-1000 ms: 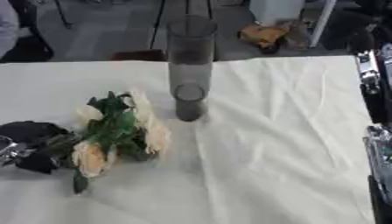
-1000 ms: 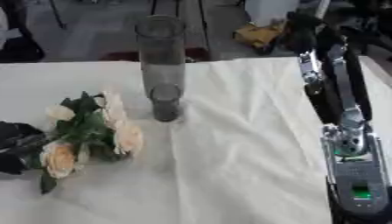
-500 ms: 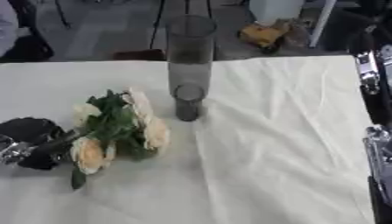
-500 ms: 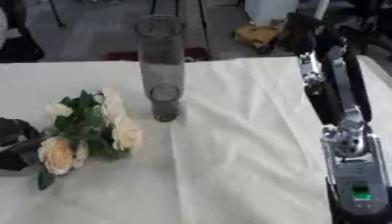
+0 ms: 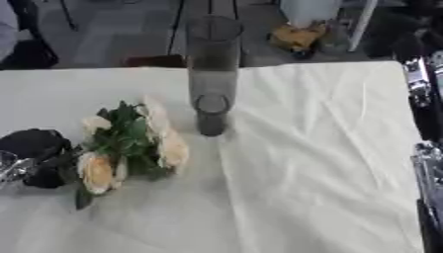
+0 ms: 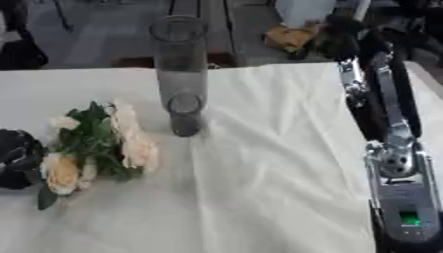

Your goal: Arrange flowers into the vase.

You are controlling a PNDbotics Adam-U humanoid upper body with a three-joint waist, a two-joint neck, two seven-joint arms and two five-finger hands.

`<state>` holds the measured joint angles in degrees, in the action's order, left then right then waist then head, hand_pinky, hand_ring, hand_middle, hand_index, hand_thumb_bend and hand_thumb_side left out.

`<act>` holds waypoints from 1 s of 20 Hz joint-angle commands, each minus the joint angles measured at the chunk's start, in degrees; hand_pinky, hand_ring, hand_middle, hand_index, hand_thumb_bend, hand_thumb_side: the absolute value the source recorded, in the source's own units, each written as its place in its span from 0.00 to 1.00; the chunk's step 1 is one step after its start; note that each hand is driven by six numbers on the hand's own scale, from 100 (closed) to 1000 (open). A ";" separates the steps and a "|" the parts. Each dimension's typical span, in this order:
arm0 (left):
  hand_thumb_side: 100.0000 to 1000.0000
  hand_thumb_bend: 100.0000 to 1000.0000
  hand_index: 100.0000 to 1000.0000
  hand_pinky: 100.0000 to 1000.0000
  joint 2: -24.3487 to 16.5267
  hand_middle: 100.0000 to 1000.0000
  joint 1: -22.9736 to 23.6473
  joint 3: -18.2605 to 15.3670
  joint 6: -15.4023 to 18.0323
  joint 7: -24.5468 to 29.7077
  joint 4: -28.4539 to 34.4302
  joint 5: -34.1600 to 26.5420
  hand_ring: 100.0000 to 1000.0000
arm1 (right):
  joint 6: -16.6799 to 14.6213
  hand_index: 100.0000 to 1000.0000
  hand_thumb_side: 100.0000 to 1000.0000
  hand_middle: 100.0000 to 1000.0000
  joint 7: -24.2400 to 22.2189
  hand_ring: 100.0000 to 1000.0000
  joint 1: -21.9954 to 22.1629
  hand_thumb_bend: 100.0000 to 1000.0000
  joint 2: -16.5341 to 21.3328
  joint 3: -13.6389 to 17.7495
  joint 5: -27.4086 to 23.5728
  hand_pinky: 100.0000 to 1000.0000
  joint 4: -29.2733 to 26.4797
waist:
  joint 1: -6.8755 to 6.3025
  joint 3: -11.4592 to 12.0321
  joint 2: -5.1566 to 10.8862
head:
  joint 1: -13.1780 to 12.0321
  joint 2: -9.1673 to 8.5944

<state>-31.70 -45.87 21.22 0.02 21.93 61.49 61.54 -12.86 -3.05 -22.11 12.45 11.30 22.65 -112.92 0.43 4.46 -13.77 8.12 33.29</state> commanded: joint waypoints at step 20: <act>0.30 0.00 0.11 0.00 3.34 0.00 -1.64 -4.66 -0.44 -14.08 -11.80 -3.34 0.00 | 0.28 0.84 1.00 0.50 0.65 0.81 -0.39 0.04 1.10 1.21 0.05 0.62 -0.57 | -0.03 -0.82 0.45 | -0.20 -0.85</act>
<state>-28.25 -47.40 16.77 -0.33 8.40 51.19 58.22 -12.62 -2.64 -22.08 12.45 12.03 22.62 -112.91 0.32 3.82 -13.82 8.10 33.08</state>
